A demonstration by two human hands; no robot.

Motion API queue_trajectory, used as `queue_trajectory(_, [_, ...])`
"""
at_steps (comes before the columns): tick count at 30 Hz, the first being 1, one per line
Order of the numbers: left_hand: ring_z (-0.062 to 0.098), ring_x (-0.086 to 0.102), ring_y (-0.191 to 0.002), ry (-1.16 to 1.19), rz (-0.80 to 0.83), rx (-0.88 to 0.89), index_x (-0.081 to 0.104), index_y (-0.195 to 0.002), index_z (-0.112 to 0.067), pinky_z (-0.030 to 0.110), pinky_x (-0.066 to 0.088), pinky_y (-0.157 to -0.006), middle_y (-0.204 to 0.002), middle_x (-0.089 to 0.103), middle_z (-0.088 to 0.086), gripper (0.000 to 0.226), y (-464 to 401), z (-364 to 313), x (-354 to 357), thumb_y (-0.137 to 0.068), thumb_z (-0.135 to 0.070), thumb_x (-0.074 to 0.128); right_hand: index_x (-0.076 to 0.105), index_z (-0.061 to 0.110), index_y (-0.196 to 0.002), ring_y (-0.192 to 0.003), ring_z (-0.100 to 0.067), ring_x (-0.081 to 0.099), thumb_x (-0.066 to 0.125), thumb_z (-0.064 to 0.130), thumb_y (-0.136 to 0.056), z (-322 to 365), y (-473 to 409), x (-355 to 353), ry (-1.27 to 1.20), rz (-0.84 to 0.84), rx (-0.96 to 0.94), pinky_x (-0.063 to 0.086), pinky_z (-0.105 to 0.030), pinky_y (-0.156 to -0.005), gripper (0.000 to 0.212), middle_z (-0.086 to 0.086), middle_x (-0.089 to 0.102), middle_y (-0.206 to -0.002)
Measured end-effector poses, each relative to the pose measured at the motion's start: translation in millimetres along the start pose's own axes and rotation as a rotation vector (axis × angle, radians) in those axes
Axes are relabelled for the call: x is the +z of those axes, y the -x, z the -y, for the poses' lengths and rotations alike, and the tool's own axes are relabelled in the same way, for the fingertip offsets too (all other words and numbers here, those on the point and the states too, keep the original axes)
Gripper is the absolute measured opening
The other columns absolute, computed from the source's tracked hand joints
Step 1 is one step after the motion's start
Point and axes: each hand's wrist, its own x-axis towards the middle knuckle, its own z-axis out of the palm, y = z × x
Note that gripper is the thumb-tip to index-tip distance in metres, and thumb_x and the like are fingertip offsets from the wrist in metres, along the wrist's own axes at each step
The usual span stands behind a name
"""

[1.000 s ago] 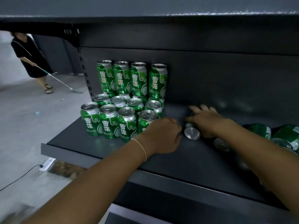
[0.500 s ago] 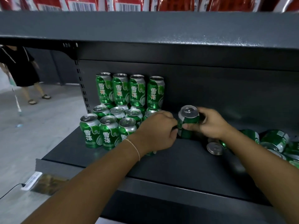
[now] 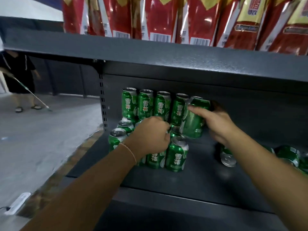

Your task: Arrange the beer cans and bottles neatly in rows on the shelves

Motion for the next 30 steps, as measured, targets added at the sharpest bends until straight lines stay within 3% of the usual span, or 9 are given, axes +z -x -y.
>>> queue_trajectory(3, [0.025, 0.059, -0.094, -0.001, 0.019, -0.023, 0.067, -0.107, -0.009, 0.036, 0.052, -0.082, -0.102, 0.062, 0.009, 0.037, 14.1, 23.1, -9.3, -0.088, -0.033, 0.046, 0.071, 0.005, -0.107, -0.094, -0.024, 0.074, 0.097, 0.046, -0.035, 1.7, 5.6, 30.6, -0.07, 0.03, 0.043, 0.057, -0.042, -0.088, 0.087, -0.01, 0.076, -0.101])
queue_trajectory(9, [0.027, 0.06, -0.096, -0.002, 0.022, -0.035, 0.065, -0.11, -0.008, 0.039, 0.053, -0.083, -0.106, 0.062, 0.01, 0.032, 39.9, 67.5, -21.7, -0.092, -0.029, 0.048, 0.061, 0.001, -0.117, -0.111, -0.027, 0.066, 0.095, 0.061, -0.028, 3.9, 15.4, 91.7, -0.039, 0.002, 0.135, 0.049, -0.052, -0.102, 0.113, -0.013, 0.068, -0.121])
queue_trajectory(11, [0.027, 0.06, -0.098, 0.002, 0.014, -0.05, 0.064, -0.112, -0.008, 0.04, 0.053, -0.085, -0.108, 0.061, 0.01, 0.034, 46.9, 81.4, -24.9, -0.092, -0.031, 0.048, 0.063, 0.002, -0.11, -0.105, -0.024, 0.068, 0.093, 0.063, -0.029, 8.0, 19.6, 111.3, -0.008, -0.021, 0.123, 0.051, -0.049, -0.1, 0.106, -0.01, 0.07, -0.114])
queue_trajectory(14, [0.026, 0.061, -0.093, -0.003, 0.023, -0.083, 0.064, -0.105, -0.01, 0.037, 0.054, -0.081, -0.101, 0.062, 0.007, 0.032, 55.0, 100.3, -25.9, -0.092, -0.035, 0.047, 0.055, 0.012, -0.08, -0.08, -0.013, 0.061, 0.086, 0.058, -0.057, 13.8, 23.3, 134.9, 0.151, -0.058, 0.131, 0.05, -0.037, -0.089, 0.06, -0.001, 0.061, -0.084])
queue_trajectory(17, [0.023, 0.06, -0.086, -0.026, 0.033, -0.115, 0.061, -0.096, -0.011, 0.032, 0.05, -0.072, -0.096, 0.061, 0.006, 0.028, 62.8, 113.3, -27.2, -0.093, -0.035, 0.048, 0.063, 0.009, -0.072, -0.068, -0.019, 0.063, 0.076, 0.067, -0.066, 18.5, 19.9, 158.1, 0.411, -0.121, 0.106, 0.053, -0.036, -0.076, 0.06, -0.005, 0.06, -0.068])
queue_trajectory(20, [0.015, 0.051, -0.075, -0.056, 0.065, -0.142, 0.06, -0.101, -0.012, 0.024, 0.037, -0.053, -0.103, 0.058, 0.001, 0.03, 66.8, 118.9, -26.0, -0.096, -0.037, 0.043, 0.07, 0.004, -0.102, -0.093, -0.027, 0.072, 0.069, 0.078, -0.066, 20.3, 8.8, 179.6, 0.517, -0.12, 0.031, 0.057, -0.041, -0.089, 0.082, -0.013, 0.074, -0.095])
queue_trajectory(23, [0.023, 0.061, -0.09, 0.047, 0.1, -0.129, 0.061, -0.103, -0.011, 0.033, 0.052, -0.073, -0.106, 0.061, 0.005, 0.032, 64.9, 124.8, -12.8, -0.092, -0.037, 0.046, 0.046, -0.001, -0.139, -0.123, -0.029, 0.058, 0.069, 0.077, -0.066, 21.3, -6.8, 197.6, 0.542, -0.07, 0.025, 0.048, -0.035, -0.103, 0.109, -0.014, 0.058, -0.135])
queue_trajectory(25, [0.027, 0.062, -0.094, 0.097, 0.114, -0.125, 0.062, -0.102, -0.011, 0.04, 0.054, -0.08, -0.104, 0.062, 0.007, 0.032, 63.7, 128.3, -7.3, -0.09, -0.037, 0.047, 0.034, 0.003, -0.147, -0.126, -0.027, 0.054, 0.072, 0.074, -0.066, 19.2, -15.0, 206.2, 0.558, -0.06, 0.012, 0.046, -0.028, -0.099, 0.114, -0.014, 0.052, -0.142])
queue_trajectory(30, [0.028, 0.061, -0.091, 0.103, 0.094, -0.107, 0.06, -0.093, -0.01, 0.038, 0.053, -0.076, -0.101, 0.06, 0.008, 0.024, 64.7, 127.7, -0.2, -0.091, -0.032, 0.049, 0.037, 0.011, -0.148, -0.121, -0.025, 0.056, 0.075, 0.072, -0.064, 7.9, -26.4, 216.7, 0.618, -0.062, -0.019, 0.049, -0.03, -0.092, 0.111, -0.007, 0.054, -0.14])
